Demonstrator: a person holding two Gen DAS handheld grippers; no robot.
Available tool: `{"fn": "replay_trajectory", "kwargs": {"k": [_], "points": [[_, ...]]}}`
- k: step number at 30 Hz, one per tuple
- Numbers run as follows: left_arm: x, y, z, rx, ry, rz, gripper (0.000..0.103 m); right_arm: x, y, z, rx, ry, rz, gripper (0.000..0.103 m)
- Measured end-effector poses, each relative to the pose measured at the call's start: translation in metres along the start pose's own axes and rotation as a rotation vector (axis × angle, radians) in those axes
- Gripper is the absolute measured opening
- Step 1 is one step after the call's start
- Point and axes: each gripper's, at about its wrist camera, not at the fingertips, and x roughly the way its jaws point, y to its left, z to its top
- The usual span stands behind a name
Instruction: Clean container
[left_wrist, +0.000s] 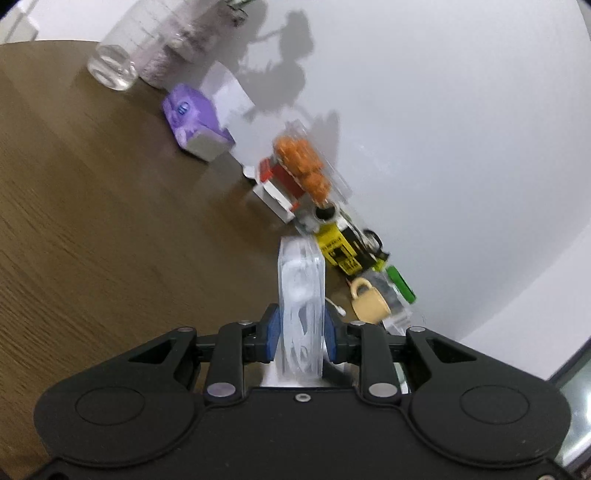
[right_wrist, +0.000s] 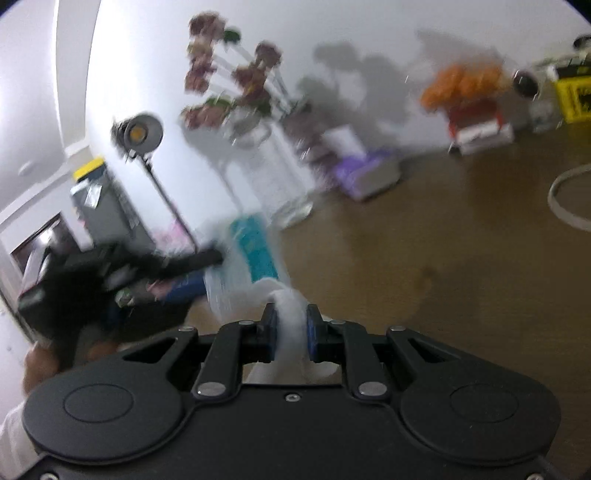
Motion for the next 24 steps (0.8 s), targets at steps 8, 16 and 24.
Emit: {"fn": "replay_trajectory", "kwargs": {"k": [8, 16, 24], "points": [[0.012, -0.025, -0.036, 0.326, 0.048, 0.153, 0.025, 0.018, -0.005, 0.030, 0.012, -0.001, 0.131, 0.018], [0.025, -0.049, -0.064, 0.584, 0.029, 0.259, 0.025, 0.015, 0.002, 0.028, -0.035, 0.027, 0.105, 0.016], [0.040, -0.065, -0.082, 0.752, 0.063, 0.325, 0.025, 0.008, 0.002, 0.027, -0.001, 0.035, 0.189, 0.016]]}}
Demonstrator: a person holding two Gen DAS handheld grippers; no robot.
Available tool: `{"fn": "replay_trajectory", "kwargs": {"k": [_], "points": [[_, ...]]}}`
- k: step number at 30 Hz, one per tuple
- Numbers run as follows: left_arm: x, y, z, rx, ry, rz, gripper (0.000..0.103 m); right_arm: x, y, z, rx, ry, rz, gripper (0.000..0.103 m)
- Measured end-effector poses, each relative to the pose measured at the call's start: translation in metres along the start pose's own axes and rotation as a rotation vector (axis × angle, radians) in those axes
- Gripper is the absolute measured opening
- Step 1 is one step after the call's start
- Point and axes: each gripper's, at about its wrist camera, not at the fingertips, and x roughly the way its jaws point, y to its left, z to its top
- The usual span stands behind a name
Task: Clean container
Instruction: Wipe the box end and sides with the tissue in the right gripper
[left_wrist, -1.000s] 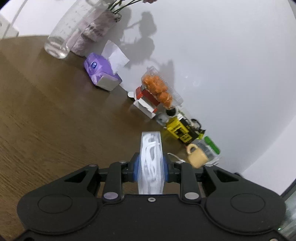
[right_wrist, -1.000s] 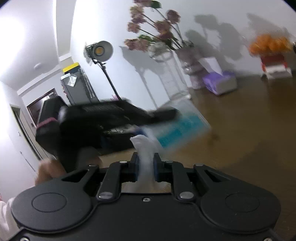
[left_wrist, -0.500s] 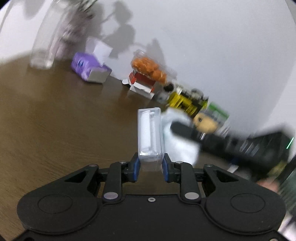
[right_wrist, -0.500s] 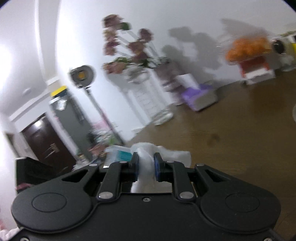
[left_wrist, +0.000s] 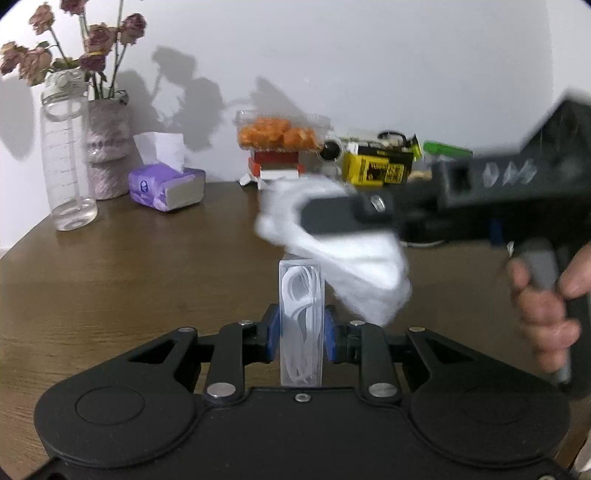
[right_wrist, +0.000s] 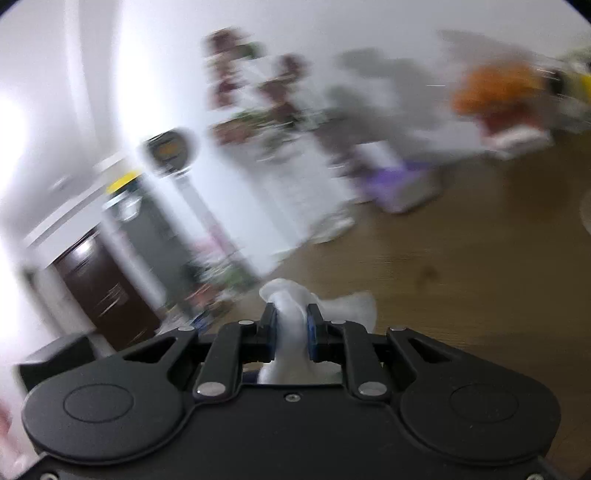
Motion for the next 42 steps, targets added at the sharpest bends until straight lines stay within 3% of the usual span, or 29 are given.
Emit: {"fn": "replay_trajectory", "kwargs": {"k": [2, 7, 8, 11, 12, 17, 18, 21, 24, 27, 31, 33, 36, 42], "points": [[0.004, -0.005, -0.005, 0.032, 0.019, 0.006, 0.025, 0.005, 0.015, 0.006, -0.079, 0.034, 0.000, 0.016], [0.004, -0.006, -0.010, 0.064, 0.040, 0.015, 0.027, 0.015, 0.000, 0.017, -0.065, 0.064, -0.178, 0.016], [0.006, -0.006, -0.011, 0.074, 0.057, 0.015, 0.028, 0.013, 0.000, 0.015, -0.065, 0.083, -0.166, 0.017], [0.010, -0.009, -0.016, 0.111, 0.047, 0.041, 0.049, 0.013, 0.017, 0.010, -0.117, 0.148, -0.051, 0.017], [0.010, -0.011, -0.015, 0.121, 0.040, 0.043, 0.053, 0.012, 0.022, 0.008, -0.137, 0.145, -0.049, 0.017], [0.021, -0.012, 0.005, 0.160, 0.049, 0.043, 0.051, -0.019, 0.016, 0.008, -0.064, 0.007, -0.105, 0.017], [0.024, -0.009, 0.008, 0.147, 0.058, 0.031, 0.031, -0.027, 0.011, 0.008, -0.033, -0.024, -0.129, 0.017], [0.026, -0.001, 0.014, 0.110, 0.069, 0.012, 0.026, -0.044, -0.009, 0.002, 0.064, -0.062, -0.188, 0.017], [0.008, -0.003, 0.007, 0.136, -0.018, 0.001, 0.026, -0.041, -0.024, -0.005, 0.112, -0.055, -0.219, 0.017], [-0.023, -0.003, -0.003, 0.113, -0.173, -0.093, 0.026, -0.031, -0.027, -0.007, 0.138, -0.049, -0.155, 0.017], [-0.055, 0.017, -0.003, -0.024, -0.329, -0.166, 0.026, -0.022, -0.014, 0.000, 0.119, -0.069, 0.081, 0.017], [-0.066, 0.031, 0.002, -0.119, -0.378, -0.197, 0.025, -0.019, -0.010, 0.004, 0.122, -0.060, 0.096, 0.017], [-0.070, 0.047, 0.015, -0.229, -0.409, -0.193, 0.025, -0.011, -0.016, 0.000, 0.154, -0.015, 0.019, 0.017], [-0.048, 0.057, 0.026, -0.432, -0.367, -0.127, 0.025, 0.000, 0.019, -0.034, 0.106, -0.018, 0.087, 0.017]]}}
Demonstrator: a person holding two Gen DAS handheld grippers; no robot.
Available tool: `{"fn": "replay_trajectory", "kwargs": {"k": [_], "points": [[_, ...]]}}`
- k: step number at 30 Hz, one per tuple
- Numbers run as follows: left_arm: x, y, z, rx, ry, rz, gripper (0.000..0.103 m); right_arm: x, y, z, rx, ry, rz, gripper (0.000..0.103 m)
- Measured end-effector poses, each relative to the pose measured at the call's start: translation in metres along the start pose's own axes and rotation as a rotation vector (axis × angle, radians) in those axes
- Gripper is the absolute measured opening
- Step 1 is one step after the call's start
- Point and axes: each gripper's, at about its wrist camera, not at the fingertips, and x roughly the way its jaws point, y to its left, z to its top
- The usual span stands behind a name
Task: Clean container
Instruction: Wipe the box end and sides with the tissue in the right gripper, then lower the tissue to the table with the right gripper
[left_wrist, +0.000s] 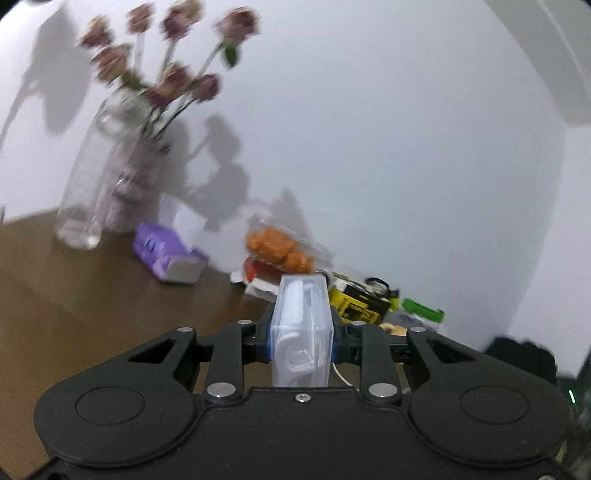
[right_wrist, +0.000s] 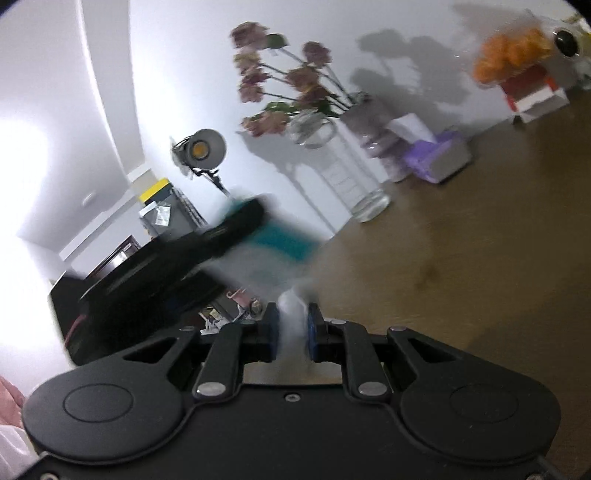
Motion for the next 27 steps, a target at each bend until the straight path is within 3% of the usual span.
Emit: {"fn": "replay_trajectory", "kwargs": {"k": [5, 8, 11, 14, 17, 22, 25, 27], "points": [[0.011, 0.005, 0.000, -0.085, 0.035, 0.021, 0.025, 0.017, 0.002, -0.015, 0.030, 0.034, 0.012, 0.017], [0.014, 0.012, -0.003, -0.085, 0.067, 0.031, 0.025, 0.018, 0.003, -0.020, 0.029, 0.029, 0.000, 0.017], [0.016, 0.019, -0.005, -0.045, 0.141, 0.045, 0.025, 0.000, -0.012, -0.016, 0.080, -0.022, -0.088, 0.016], [0.025, 0.021, -0.015, 0.006, 0.241, 0.079, 0.025, -0.022, -0.030, -0.006, 0.131, -0.105, -0.168, 0.016], [0.037, 0.014, -0.030, 0.083, 0.314, 0.108, 0.025, -0.028, -0.030, 0.009, 0.112, -0.134, -0.127, 0.016], [0.048, -0.012, -0.056, 0.324, 0.382, 0.126, 0.025, -0.002, 0.006, 0.035, -0.064, -0.009, -0.021, 0.016], [0.050, -0.022, -0.067, 0.413, 0.392, 0.128, 0.026, 0.015, 0.026, 0.040, -0.186, 0.076, -0.053, 0.016], [0.047, -0.025, -0.069, 0.436, 0.387, 0.127, 0.026, 0.021, 0.021, 0.044, -0.208, 0.080, -0.146, 0.016]]}}
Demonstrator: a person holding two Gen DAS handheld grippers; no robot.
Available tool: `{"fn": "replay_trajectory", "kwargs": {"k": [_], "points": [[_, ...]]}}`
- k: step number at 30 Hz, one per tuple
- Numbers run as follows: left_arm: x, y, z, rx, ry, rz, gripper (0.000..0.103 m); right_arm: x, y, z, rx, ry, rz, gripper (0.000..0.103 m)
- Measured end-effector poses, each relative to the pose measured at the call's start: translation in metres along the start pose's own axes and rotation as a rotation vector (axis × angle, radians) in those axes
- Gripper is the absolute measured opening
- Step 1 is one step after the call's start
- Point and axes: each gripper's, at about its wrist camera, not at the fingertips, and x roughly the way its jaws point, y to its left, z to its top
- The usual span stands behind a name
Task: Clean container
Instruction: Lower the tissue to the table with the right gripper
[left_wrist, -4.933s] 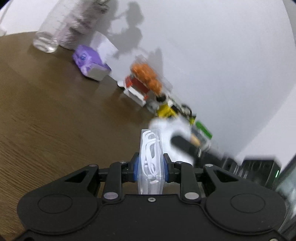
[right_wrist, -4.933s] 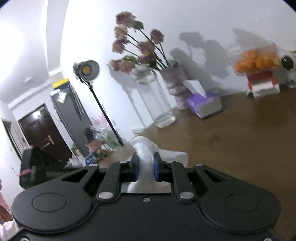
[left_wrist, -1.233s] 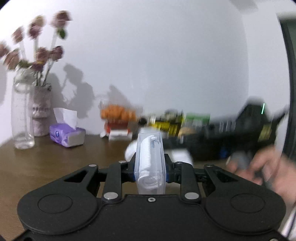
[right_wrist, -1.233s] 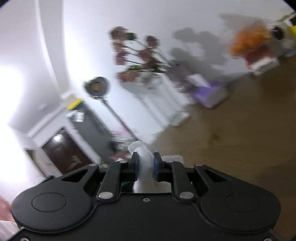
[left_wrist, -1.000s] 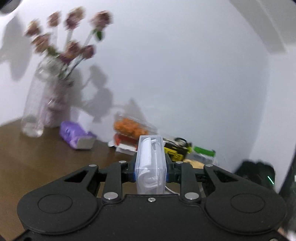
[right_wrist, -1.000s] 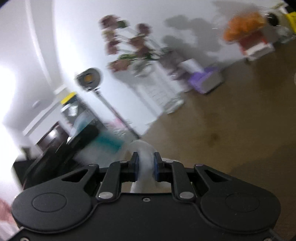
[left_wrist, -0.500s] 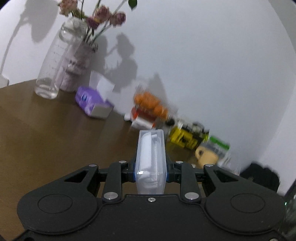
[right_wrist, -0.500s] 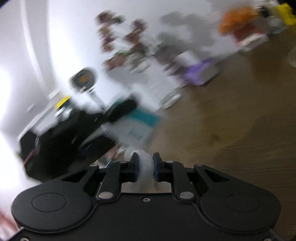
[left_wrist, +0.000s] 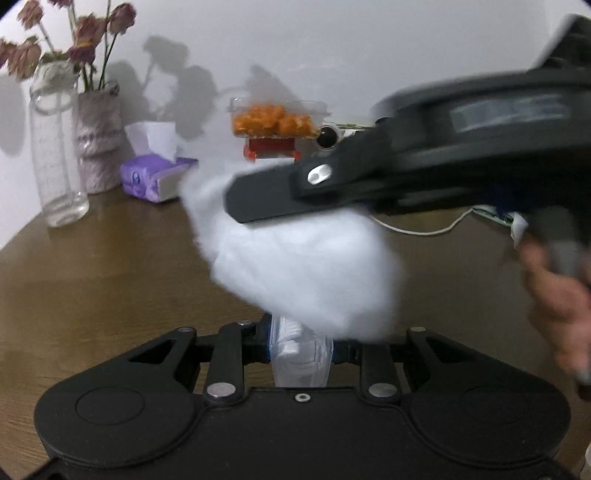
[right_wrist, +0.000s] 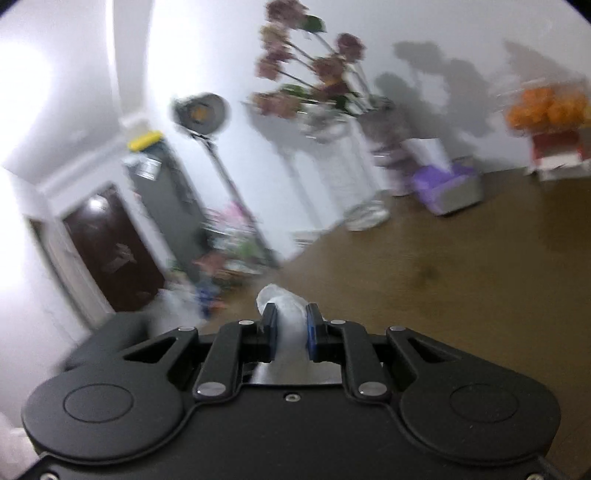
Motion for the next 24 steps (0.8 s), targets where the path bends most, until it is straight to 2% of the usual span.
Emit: {"fn": "replay_trajectory", "kwargs": {"k": [3, 5, 7, 10, 12, 14, 16, 18, 20, 24], "points": [[-0.008, 0.005, 0.000, -0.007, -0.020, 0.020, 0.026, 0.000, -0.015, 0.001, 0.012, 0.008, -0.131, 0.016], [-0.010, 0.018, 0.003, -0.050, -0.034, 0.037, 0.025, -0.010, -0.023, -0.005, 0.023, 0.014, -0.163, 0.016], [-0.005, 0.030, 0.007, -0.096, -0.032, 0.049, 0.025, -0.016, -0.026, -0.016, 0.037, 0.037, -0.136, 0.016], [0.005, 0.036, 0.013, -0.149, -0.022, 0.042, 0.025, -0.017, -0.017, -0.030, 0.058, 0.051, -0.043, 0.015], [0.009, 0.032, 0.016, -0.148, -0.018, 0.033, 0.025, -0.016, -0.013, -0.030, 0.042, 0.012, -0.091, 0.015], [0.006, 0.023, 0.014, -0.130, -0.022, 0.011, 0.025, -0.019, -0.025, -0.024, 0.112, -0.055, -0.055, 0.014], [0.001, 0.019, 0.014, -0.116, -0.037, 0.009, 0.026, -0.021, -0.033, -0.017, 0.135, -0.109, -0.069, 0.014], [0.003, 0.024, 0.017, -0.125, -0.047, 0.038, 0.025, -0.017, -0.037, -0.010, 0.094, -0.114, -0.174, 0.014], [0.012, 0.041, 0.026, -0.170, -0.032, 0.067, 0.025, -0.011, -0.046, -0.010, 0.056, -0.074, -0.318, 0.014], [0.051, 0.069, 0.050, -0.166, 0.008, 0.172, 0.025, 0.005, -0.057, -0.008, 0.078, -0.045, -0.407, 0.014]]}}
